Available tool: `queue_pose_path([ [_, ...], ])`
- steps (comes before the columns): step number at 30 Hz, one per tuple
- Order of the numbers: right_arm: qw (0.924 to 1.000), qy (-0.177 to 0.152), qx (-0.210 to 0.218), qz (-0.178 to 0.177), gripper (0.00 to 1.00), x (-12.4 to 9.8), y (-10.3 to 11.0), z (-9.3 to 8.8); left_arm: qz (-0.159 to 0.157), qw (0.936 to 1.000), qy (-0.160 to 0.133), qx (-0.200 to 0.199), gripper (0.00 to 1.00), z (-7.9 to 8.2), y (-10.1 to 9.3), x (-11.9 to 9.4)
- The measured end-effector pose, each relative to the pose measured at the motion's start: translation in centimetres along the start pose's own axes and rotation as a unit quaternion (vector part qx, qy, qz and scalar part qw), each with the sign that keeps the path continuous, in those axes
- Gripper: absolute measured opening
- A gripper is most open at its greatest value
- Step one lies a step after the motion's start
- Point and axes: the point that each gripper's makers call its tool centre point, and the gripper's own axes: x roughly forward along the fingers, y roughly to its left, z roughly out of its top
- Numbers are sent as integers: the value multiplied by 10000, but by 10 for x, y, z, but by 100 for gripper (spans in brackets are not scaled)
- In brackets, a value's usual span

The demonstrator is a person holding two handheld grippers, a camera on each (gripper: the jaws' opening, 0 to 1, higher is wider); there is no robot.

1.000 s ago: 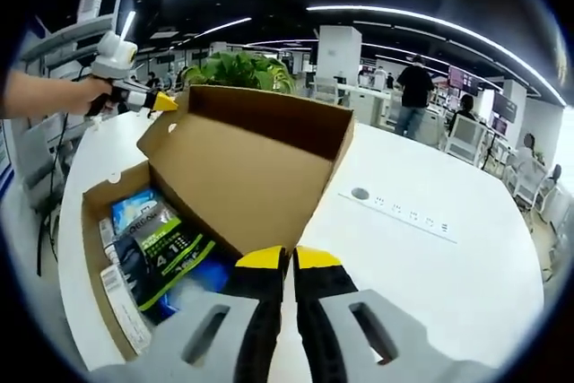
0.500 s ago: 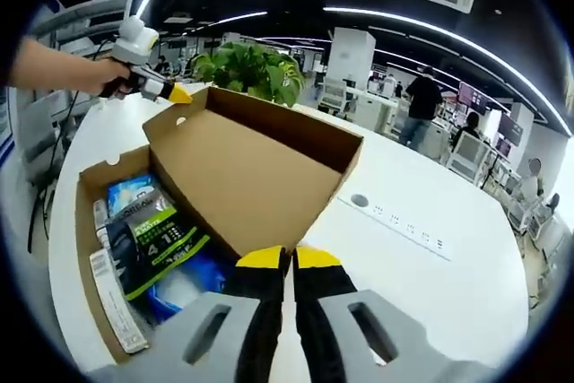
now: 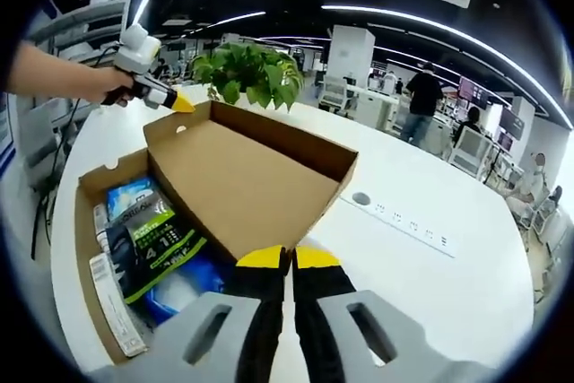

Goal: Operate the shoe box by opening the lid, removing the specified soft item, and placing it in the target area until the item is outside and the box remains undamaged.

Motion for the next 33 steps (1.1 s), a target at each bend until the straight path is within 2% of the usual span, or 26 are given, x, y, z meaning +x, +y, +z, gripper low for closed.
queue_pose_path([
  [15, 10000, 32, 28, -67, 0, 5, -3, -2, -58, 9996, 183, -197, 1, -15, 2, 17],
  [19, 10000, 36, -53, -72, 0, 6, -4, -2, 73, 9996, 220, -186, 7, -17, 4, 18],
  [23, 9999, 25, -106, -54, 0, 6, -4, -2, 45, 9987, 439, -249, 18, -30, 1, 14],
  [28, 9999, 29, -102, -57, 0, 7, -4, -3, -29, 9982, 468, -380, 22, -39, -2, 12],
  [30, 9999, 35, -105, -57, 0, 7, -4, -3, -9, 9987, 341, -385, 20, -37, -2, 8],
  [31, 9999, 41, -96, -53, 0, 7, -4, -3, 8, 9980, 449, -439, 21, -40, -2, 6],
  [33, 9999, 39, -111, -42, 0, 7, -4, -3, 40, 9983, 377, -443, 21, -39, -1, 3],
])
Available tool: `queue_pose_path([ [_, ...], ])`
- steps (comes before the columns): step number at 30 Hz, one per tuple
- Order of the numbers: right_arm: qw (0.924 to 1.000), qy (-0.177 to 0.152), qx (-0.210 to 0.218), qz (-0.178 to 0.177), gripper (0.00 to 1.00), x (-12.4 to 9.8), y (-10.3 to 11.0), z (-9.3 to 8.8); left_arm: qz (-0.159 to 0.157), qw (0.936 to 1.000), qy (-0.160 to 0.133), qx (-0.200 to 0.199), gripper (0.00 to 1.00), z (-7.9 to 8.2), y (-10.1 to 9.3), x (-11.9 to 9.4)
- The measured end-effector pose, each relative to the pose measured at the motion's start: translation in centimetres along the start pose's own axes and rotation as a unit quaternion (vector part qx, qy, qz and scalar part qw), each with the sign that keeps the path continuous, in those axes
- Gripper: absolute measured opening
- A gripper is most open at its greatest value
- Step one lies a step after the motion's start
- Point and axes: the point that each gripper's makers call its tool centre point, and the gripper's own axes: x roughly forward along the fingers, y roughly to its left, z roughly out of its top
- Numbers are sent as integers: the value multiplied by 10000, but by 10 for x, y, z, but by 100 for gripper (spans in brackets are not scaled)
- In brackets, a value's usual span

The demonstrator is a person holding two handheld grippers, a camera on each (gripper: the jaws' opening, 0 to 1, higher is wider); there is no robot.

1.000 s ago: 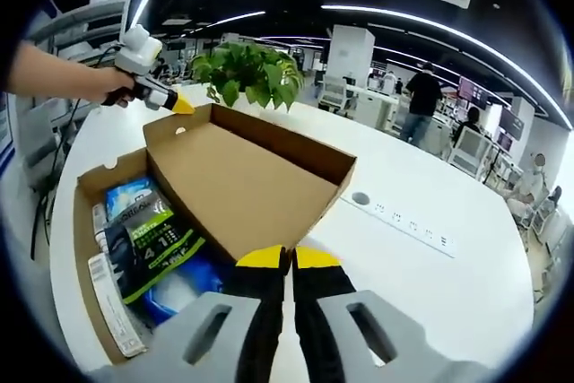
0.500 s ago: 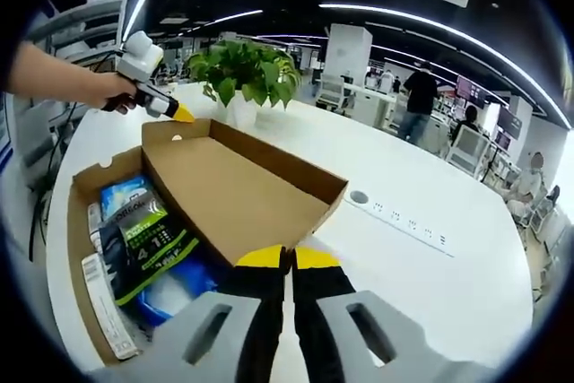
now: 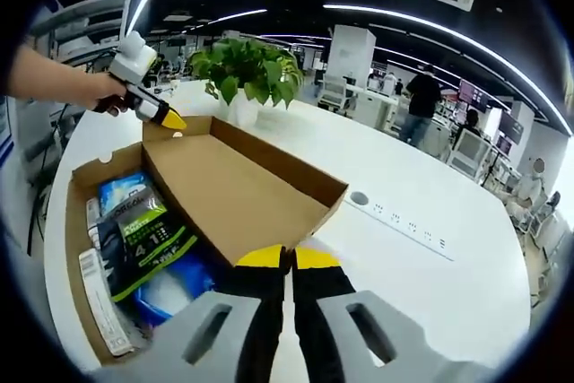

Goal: Operate the shoe box by opening the lid, removing the specified soft item, and placing it in the target area until the item is outside and the box remains undamaged.

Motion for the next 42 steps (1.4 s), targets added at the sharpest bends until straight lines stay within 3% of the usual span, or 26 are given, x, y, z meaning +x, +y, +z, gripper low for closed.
queue_pose_path([
  [12, 10000, 42, 70, 21, 0, 2, -2, -2, 121, 9997, -1, -232, 21, -13, -6, -25],
  [19, 9998, 138, 161, 41, 0, 5, -3, -4, 142, 9996, 49, -224, 12, -22, -15, -41],
  [24, 9993, 224, 293, 58, 0, 6, -4, -5, 54, 9996, 70, -271, 2, -23, -19, -42],
  [31, 9975, 325, 627, 77, 1, 6, -6, -8, 213, 9994, 120, -231, 1, -24, -19, -39],
  [37, 9986, 319, 419, 104, 2, 3, -3, -5, 234, 9995, 153, -172, 1, -23, -20, -42],
  [40, 9994, 315, -45, 127, 4, 0, -2, -4, 255, 9995, 154, -96, 1, -22, -21, -46],
  [42, 9994, 313, -73, 117, 3, -3, -2, -3, 277, 9995, 135, -89, 1, -21, -19, -50],
])
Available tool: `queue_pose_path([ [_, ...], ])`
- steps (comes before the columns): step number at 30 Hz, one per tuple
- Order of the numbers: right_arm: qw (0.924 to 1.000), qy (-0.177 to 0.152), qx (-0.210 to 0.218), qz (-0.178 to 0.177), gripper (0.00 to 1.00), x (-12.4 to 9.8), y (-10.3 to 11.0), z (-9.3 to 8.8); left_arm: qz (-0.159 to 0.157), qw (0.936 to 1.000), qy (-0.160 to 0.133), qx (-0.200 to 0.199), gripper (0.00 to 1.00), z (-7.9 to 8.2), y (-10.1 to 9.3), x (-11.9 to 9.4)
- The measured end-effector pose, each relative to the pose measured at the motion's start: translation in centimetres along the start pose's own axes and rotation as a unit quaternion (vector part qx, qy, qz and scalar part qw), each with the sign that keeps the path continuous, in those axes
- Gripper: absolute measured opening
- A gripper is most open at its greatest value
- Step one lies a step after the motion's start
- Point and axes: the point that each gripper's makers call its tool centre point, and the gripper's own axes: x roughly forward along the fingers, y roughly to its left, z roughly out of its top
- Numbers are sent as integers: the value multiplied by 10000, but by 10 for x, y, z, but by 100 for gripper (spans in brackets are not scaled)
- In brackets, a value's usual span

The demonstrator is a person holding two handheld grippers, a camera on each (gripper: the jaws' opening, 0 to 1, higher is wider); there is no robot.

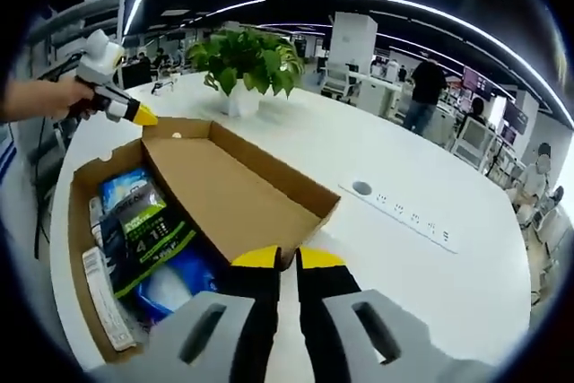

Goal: Operate the shoe box by opening the lid, removing the specified soft item, and placing it in the target area until the item is outside and the box remains undamaged.

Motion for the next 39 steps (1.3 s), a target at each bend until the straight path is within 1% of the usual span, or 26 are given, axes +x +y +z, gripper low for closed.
queue_pose_path([
  [3, 10000, -60, 3, 24, 4, -9, -1, 3, 3, 10000, -77, -37, 3, 2, -1, -10],
  [6, 9999, -124, -41, 10, 5, -17, 0, 8, -20, 9999, -112, 0, 7, 1, -5, -18],
  [8, 9998, -195, -36, 26, 7, -22, 2, 11, -49, 9999, -131, 51, 11, -1, -9, -24],
  [11, 9995, -275, -116, 52, 10, -28, 8, 15, -116, 9997, -196, 123, 13, -3, -17, -37],
  [13, 9994, -294, -135, 124, 11, -31, 14, 16, -140, 9995, -213, 169, 16, -5, -19, -42],
  [17, 9993, -293, -42, 245, 13, -34, 23, 15, -184, 9994, -199, 232, 15, -13, -29, -57],
  [20, 9991, -242, -71, 348, 14, -35, 33, 12, -225, 9992, -228, 223, 13, -20, -37, -66],
  [23, 9988, -193, -36, 444, 16, -33, 40, 10, -282, 9991, -157, 281, 13, -30, -47, -74],
  [27, 9983, -99, 47, 577, 17, -31, 52, 5, -349, 9990, -93, 269, 18, -40, -56, -80],
  [30, 9979, -39, 9, 653, 18, -29, 60, 1, -404, 9988, -45, 286, 23, -45, -62, -83],
  [34, 9969, -10, 183, 767, 19, -26, 70, 0, -478, 9984, 26, 306, 28, -51, -68, -83],
  [37, 9964, -5, 206, 821, 20, -23, 76, 0, -508, 9976, 52, 467, 28, -54, -74, -84],
  [39, 9959, -3, 235, 878, 20, -20, 81, 1, -586, 9971, 98, 475, 29, -56, -79, -83],
])
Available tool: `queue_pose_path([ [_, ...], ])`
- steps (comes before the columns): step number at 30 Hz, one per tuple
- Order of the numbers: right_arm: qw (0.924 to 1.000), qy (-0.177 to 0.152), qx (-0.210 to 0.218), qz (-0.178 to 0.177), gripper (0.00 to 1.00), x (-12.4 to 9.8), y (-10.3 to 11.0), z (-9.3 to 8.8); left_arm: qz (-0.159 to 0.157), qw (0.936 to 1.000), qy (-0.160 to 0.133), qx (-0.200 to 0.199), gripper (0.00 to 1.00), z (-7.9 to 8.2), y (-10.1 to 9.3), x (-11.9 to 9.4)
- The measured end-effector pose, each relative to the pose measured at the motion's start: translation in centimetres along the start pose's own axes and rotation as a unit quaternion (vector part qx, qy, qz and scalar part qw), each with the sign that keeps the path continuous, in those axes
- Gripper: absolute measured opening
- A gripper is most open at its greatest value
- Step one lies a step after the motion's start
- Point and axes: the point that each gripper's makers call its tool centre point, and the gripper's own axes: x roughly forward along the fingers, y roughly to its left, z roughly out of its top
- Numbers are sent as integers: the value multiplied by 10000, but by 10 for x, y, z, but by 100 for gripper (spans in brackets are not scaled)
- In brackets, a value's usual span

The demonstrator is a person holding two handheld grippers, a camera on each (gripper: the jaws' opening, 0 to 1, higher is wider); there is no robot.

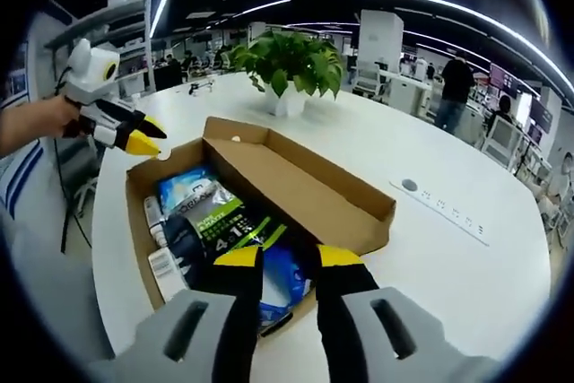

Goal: Operate the shoe box by opening the lid, removing the specified soft item, and placing it in the target area until the item is outside and the box remains undamaged.

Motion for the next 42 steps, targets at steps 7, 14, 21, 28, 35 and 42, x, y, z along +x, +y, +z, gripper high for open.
queue_pose_path([
  [7, 9994, 144, 248, 185, 21, 13, 11, -9, -169, 9998, 89, 43, 32, -6, -12, 4],
  [14, 9988, 239, 311, 309, 21, 23, 18, -15, -247, 9996, 141, 37, 32, -11, -16, 5],
  [21, 9979, 365, 348, 417, 23, 41, 21, -18, -281, 9995, 171, -23, 32, -16, -20, 3],
  [28, 9973, 500, 295, 456, 22, 59, 21, -20, -280, 9994, 204, -7, 31, -18, -18, -1],
  [35, 9969, 571, 404, 359, 20, 66, 16, -21, -315, 9992, 226, 17, 30, -20, -20, 0],
  [42, 9964, 637, 412, 378, 12, 66, 19, -22, -398, 9987, 309, 37, 30, -24, -25, 8],
])
